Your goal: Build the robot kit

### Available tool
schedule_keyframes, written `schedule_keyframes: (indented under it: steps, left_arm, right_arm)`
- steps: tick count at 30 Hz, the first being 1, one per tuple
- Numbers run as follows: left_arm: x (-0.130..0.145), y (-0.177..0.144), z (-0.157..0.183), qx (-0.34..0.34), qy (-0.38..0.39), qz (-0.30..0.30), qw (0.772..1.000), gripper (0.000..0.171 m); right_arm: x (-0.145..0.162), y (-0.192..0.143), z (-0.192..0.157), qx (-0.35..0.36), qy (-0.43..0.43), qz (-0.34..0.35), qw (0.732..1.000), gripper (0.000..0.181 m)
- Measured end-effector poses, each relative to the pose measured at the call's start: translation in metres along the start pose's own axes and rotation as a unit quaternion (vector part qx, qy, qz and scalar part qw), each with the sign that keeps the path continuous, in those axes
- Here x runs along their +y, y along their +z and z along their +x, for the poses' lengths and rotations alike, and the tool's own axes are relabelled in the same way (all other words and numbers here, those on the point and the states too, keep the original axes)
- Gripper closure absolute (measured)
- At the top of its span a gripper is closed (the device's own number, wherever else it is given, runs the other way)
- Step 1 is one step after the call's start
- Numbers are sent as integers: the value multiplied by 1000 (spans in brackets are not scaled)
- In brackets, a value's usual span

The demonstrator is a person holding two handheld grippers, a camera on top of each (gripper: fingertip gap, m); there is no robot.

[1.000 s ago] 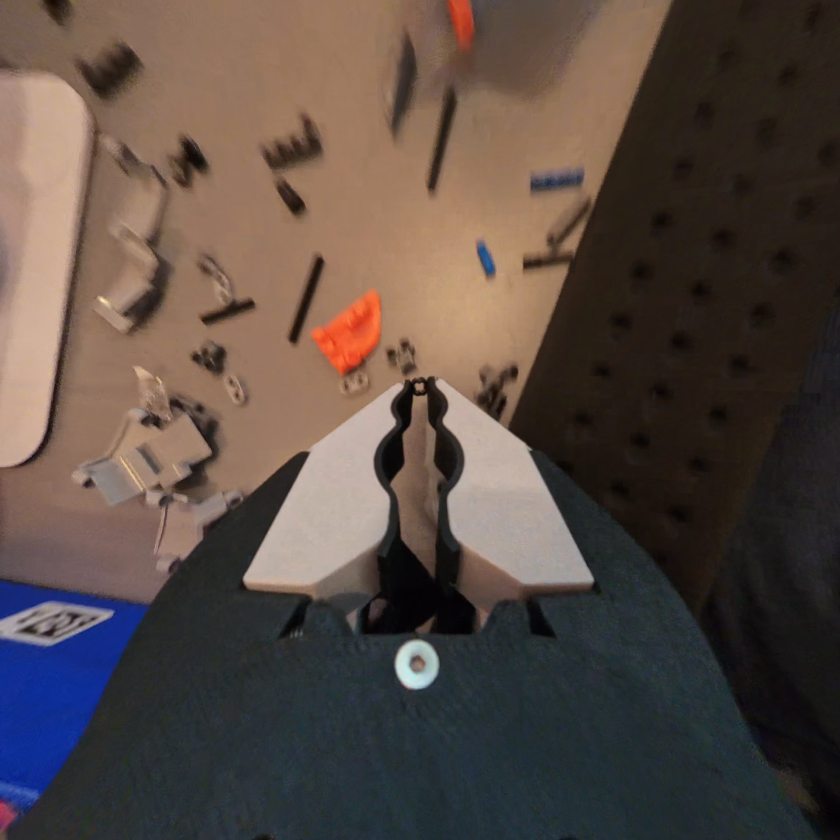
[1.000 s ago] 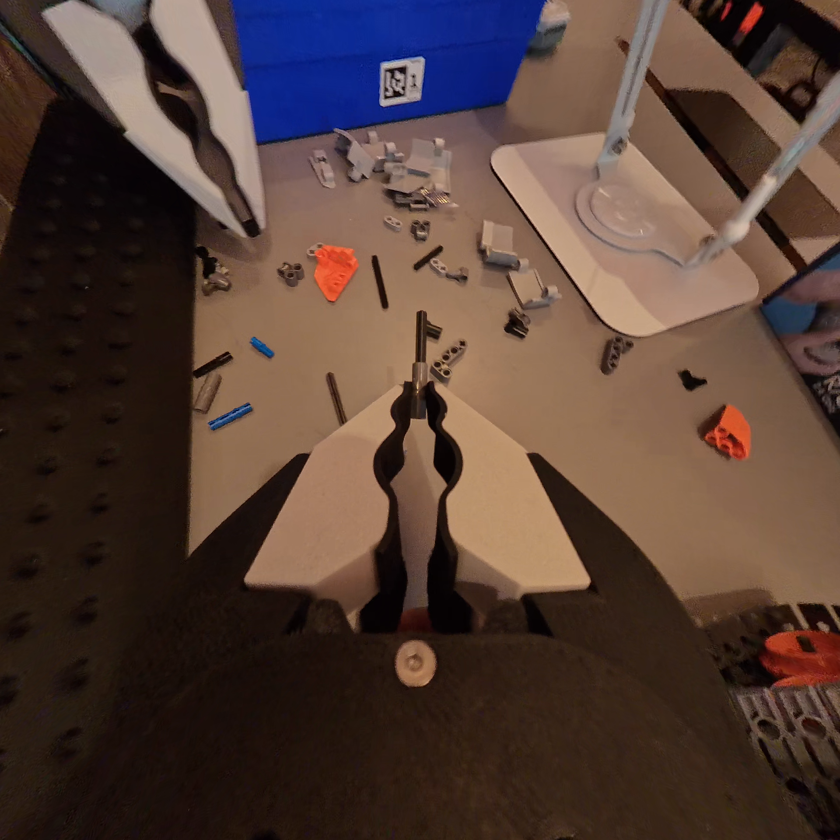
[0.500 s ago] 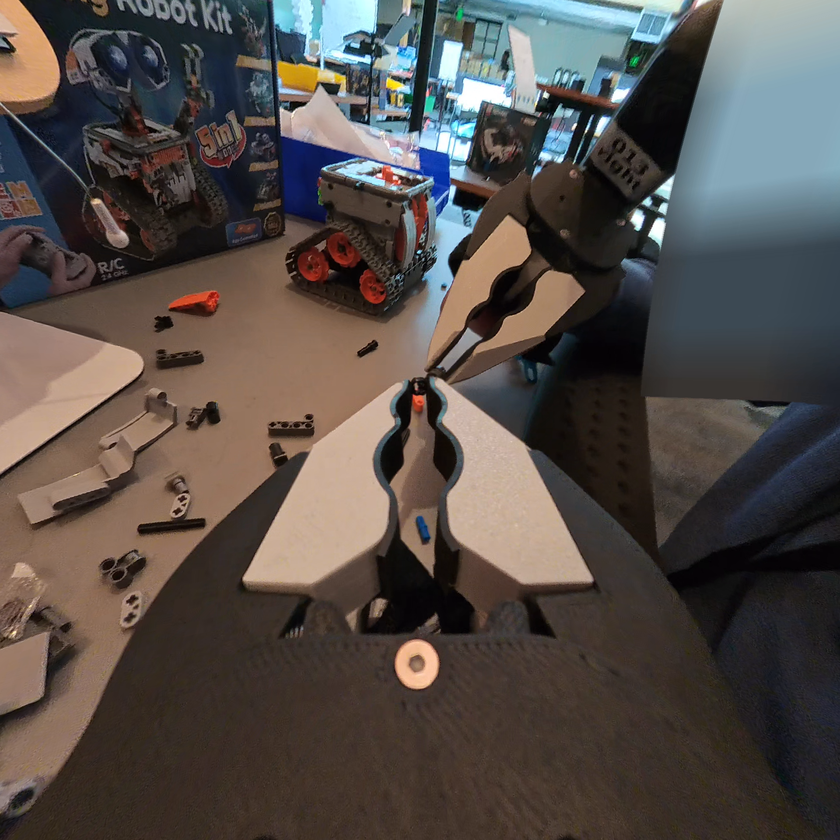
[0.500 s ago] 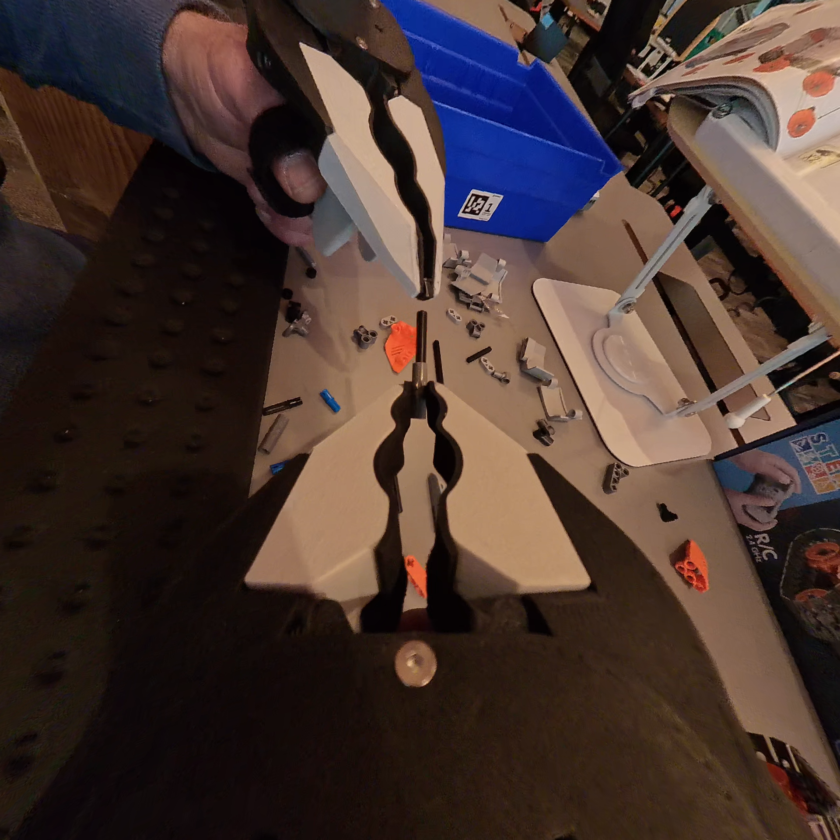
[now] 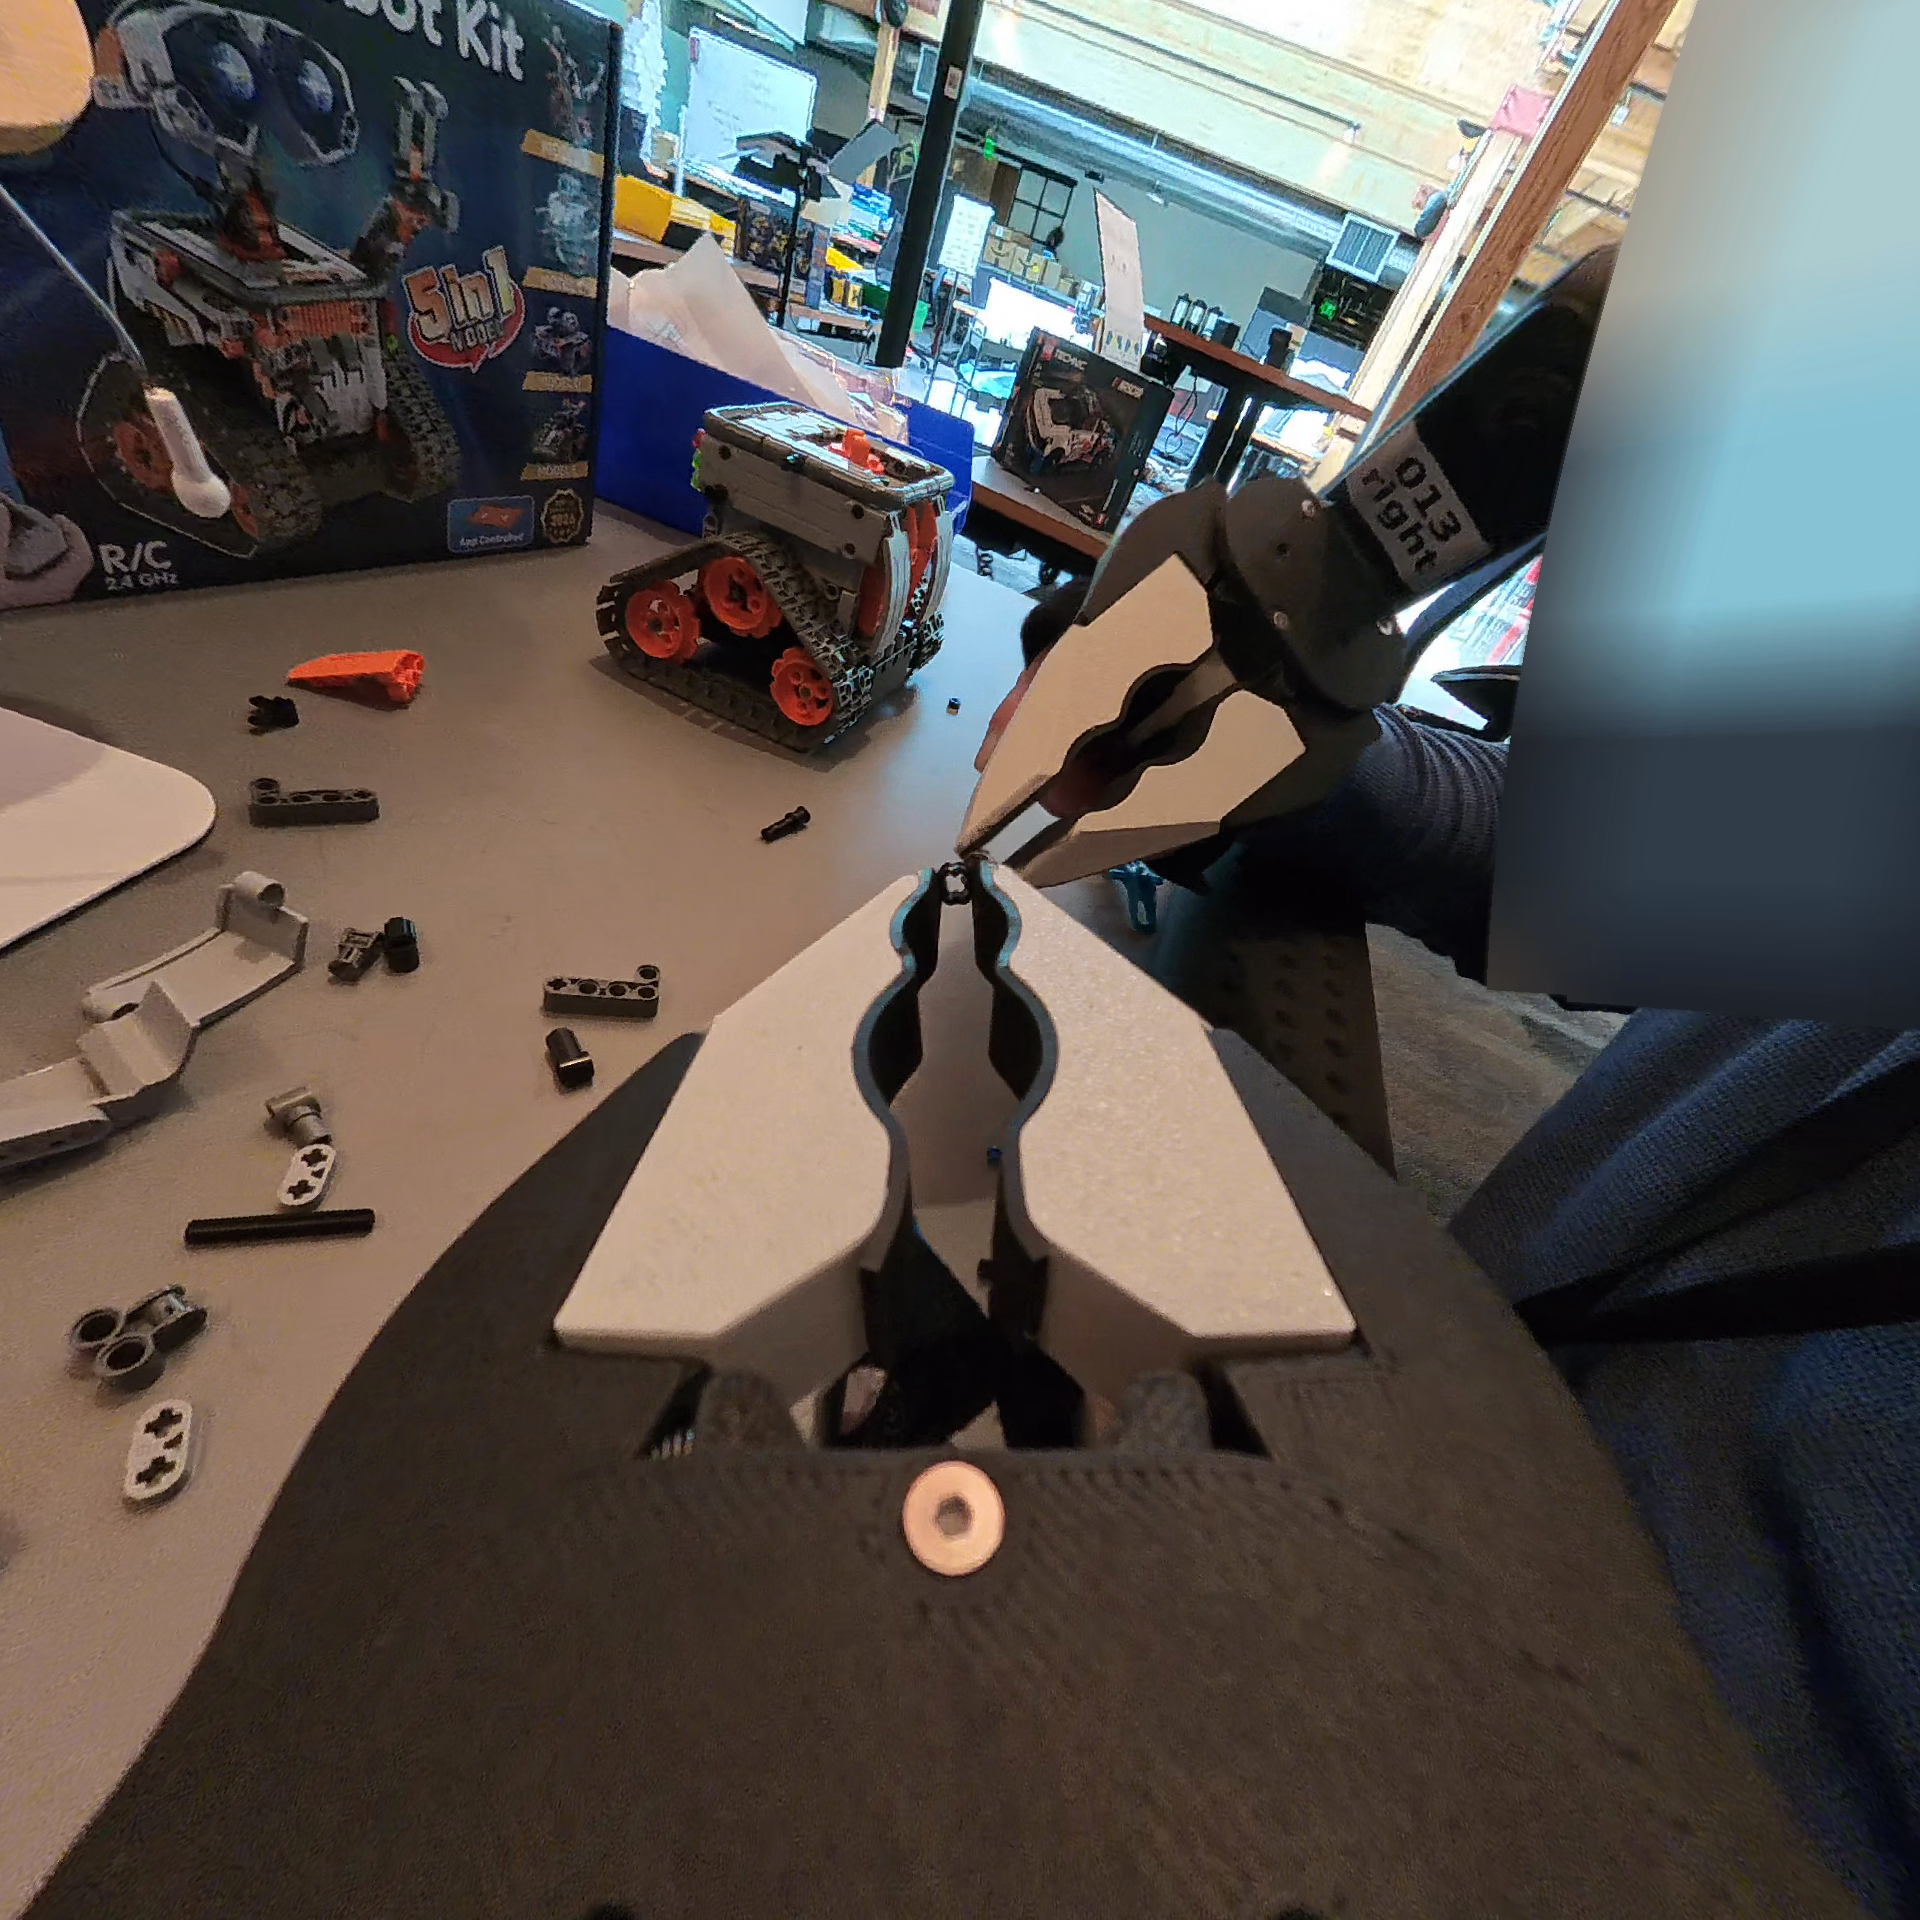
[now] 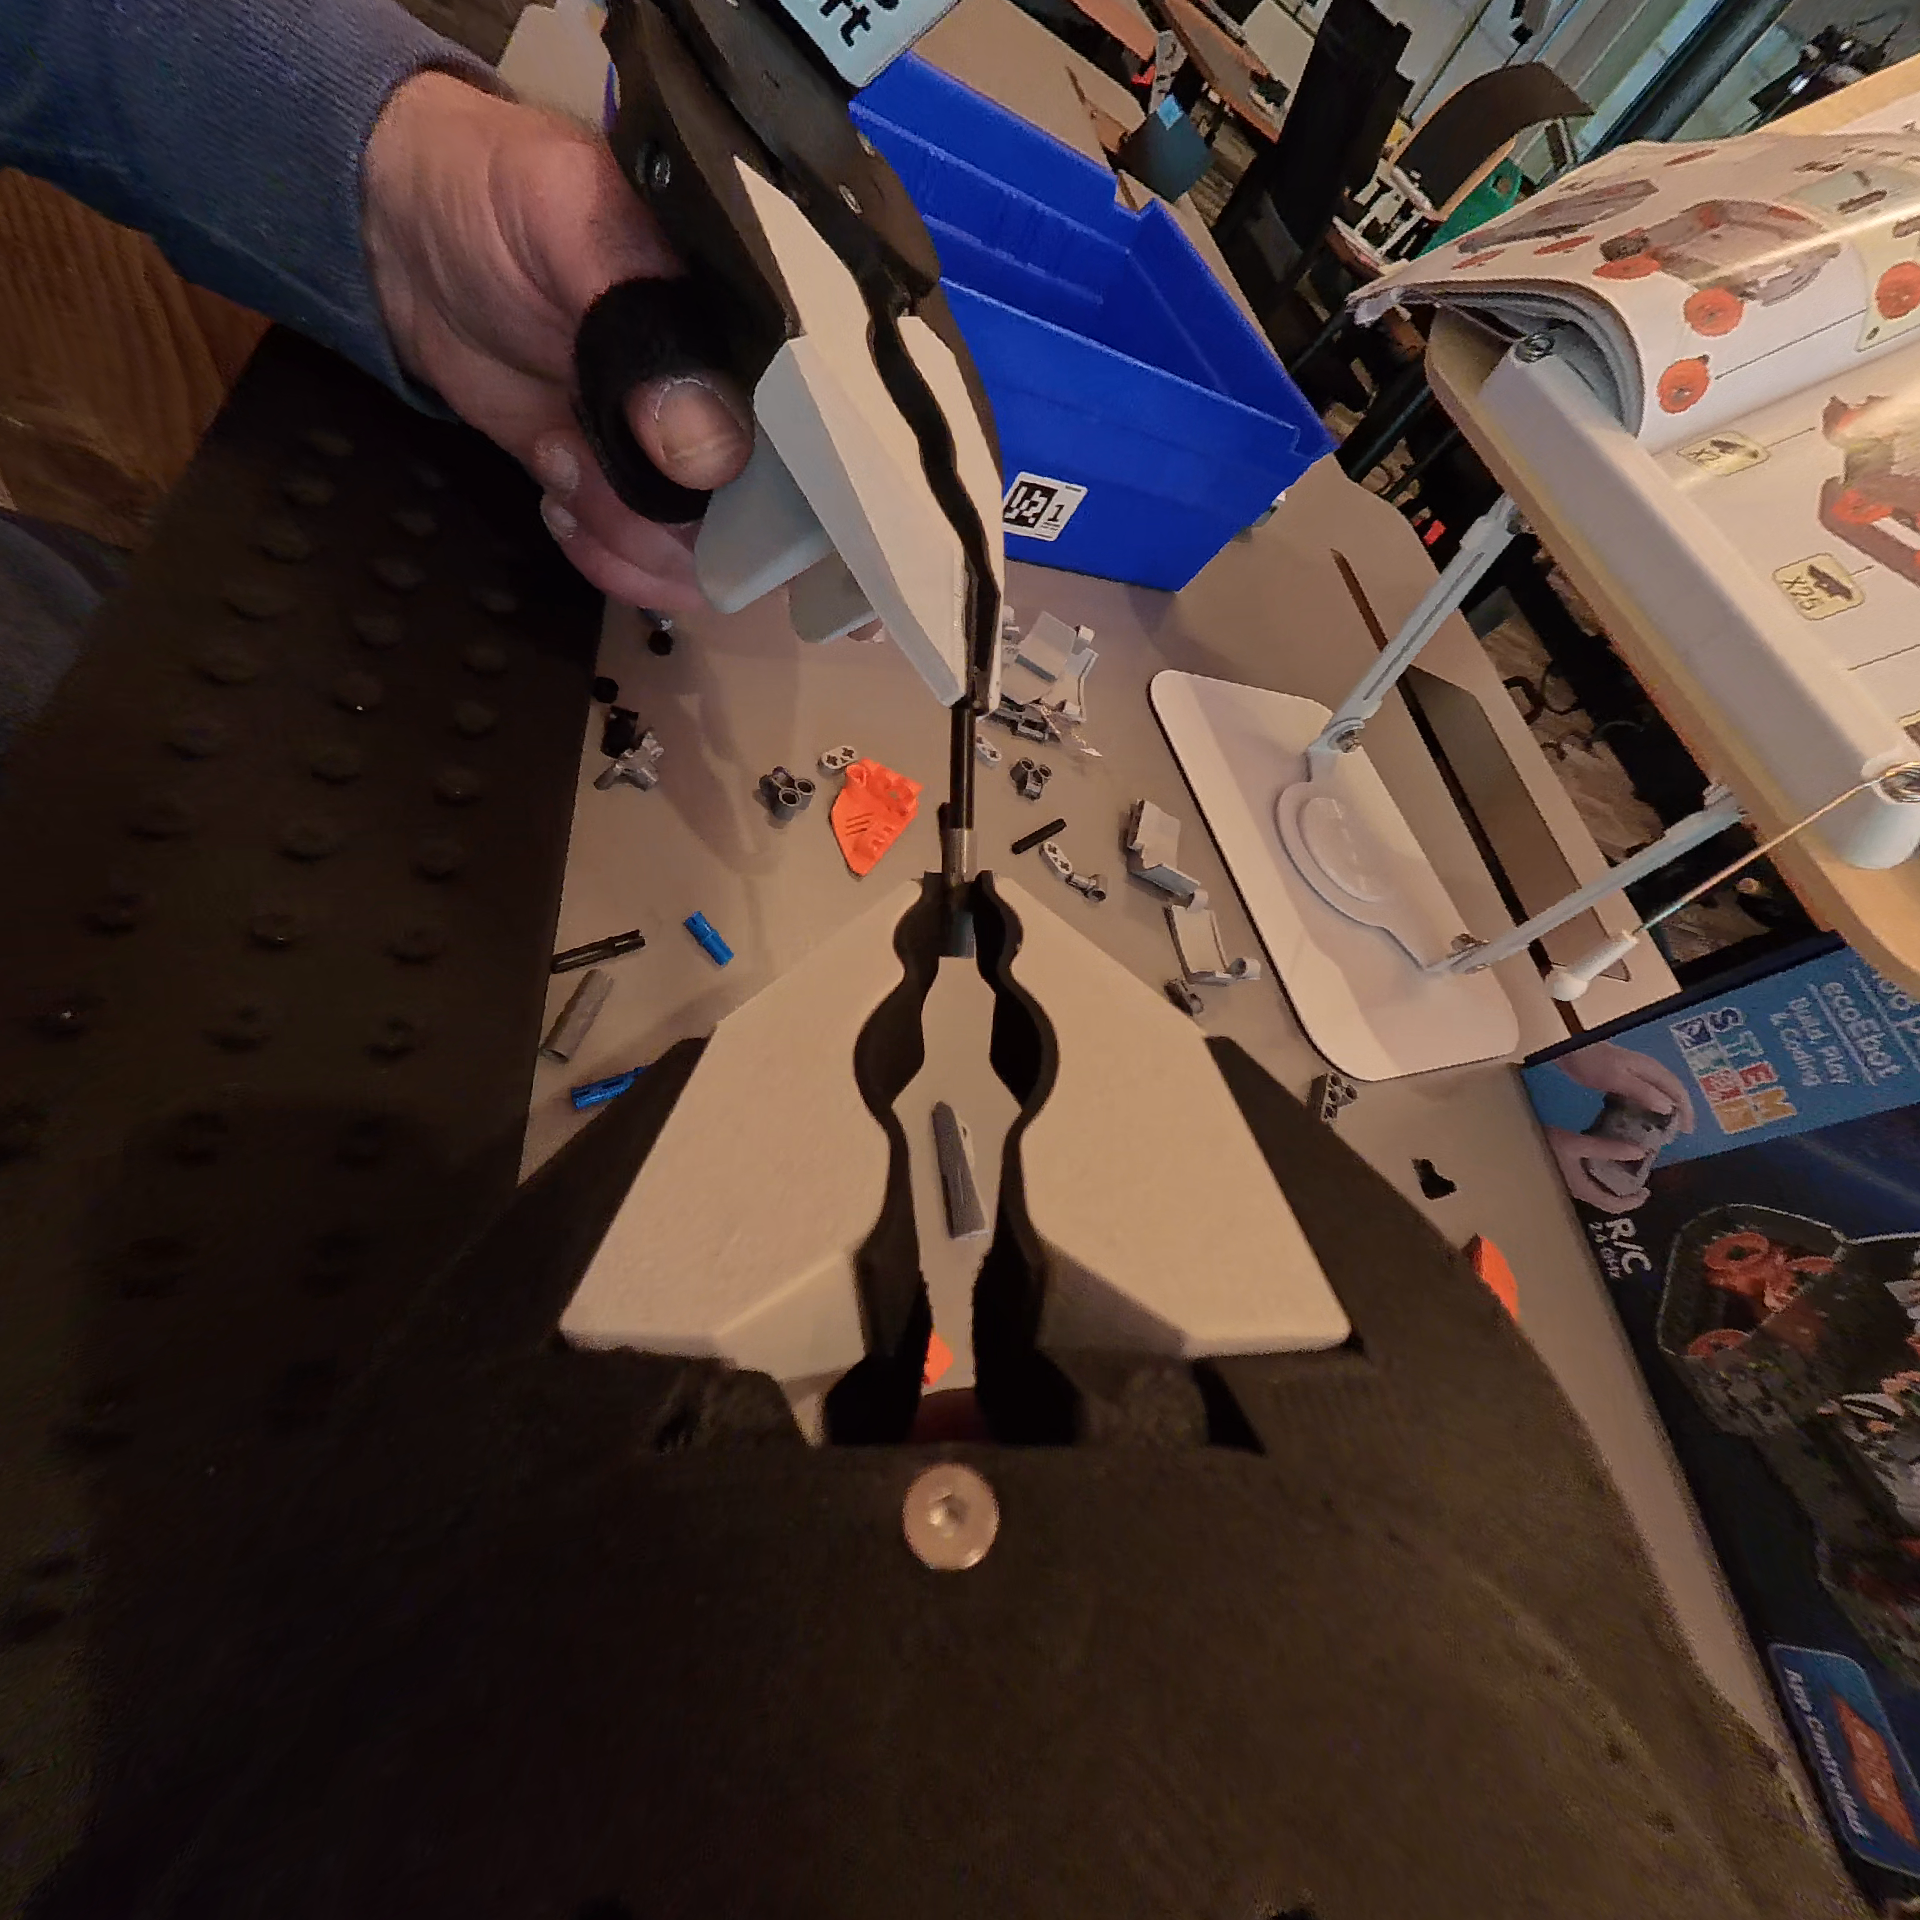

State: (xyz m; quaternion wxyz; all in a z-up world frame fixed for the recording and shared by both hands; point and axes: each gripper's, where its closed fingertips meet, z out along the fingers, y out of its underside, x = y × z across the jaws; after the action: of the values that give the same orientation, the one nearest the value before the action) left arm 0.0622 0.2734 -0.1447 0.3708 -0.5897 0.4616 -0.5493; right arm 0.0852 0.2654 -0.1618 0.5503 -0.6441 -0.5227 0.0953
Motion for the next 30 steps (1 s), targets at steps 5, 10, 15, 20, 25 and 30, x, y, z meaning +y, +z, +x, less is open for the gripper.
schedule_keyframes:
  steps: [5, 10, 15, 20, 25, 30]
  left_arm:
    - [-3, 0, 0, 16, -30, 12, 999, 166]
    - [-9, 0, 6, 49, -65, 31, 996, 166]
    - [-10, 0, 5, 46, -69, 33, 996, 166]
    - [-9, 0, 4, 39, -63, 32, 997, 166]
    - [-8, 1, 1, 22, -49, 28, 998, 166]
    - [-7, 2, 1, 23, -48, 22, 998, 166]
  right_arm:
    - [-3, -1, 2, 20, -19, -1, 1000, 178]
    - [-5, -1, 4, 37, -41, -3, 998, 178]
    - [-5, -1, 5, 50, -51, -7, 997, 178]
    - [-6, -3, 7, 60, -57, -8, 997, 178]
    - [-7, -3, 7, 64, -64, -10, 996, 178]
    - [-6, -3, 6, 73, -83, -12, 994, 178]
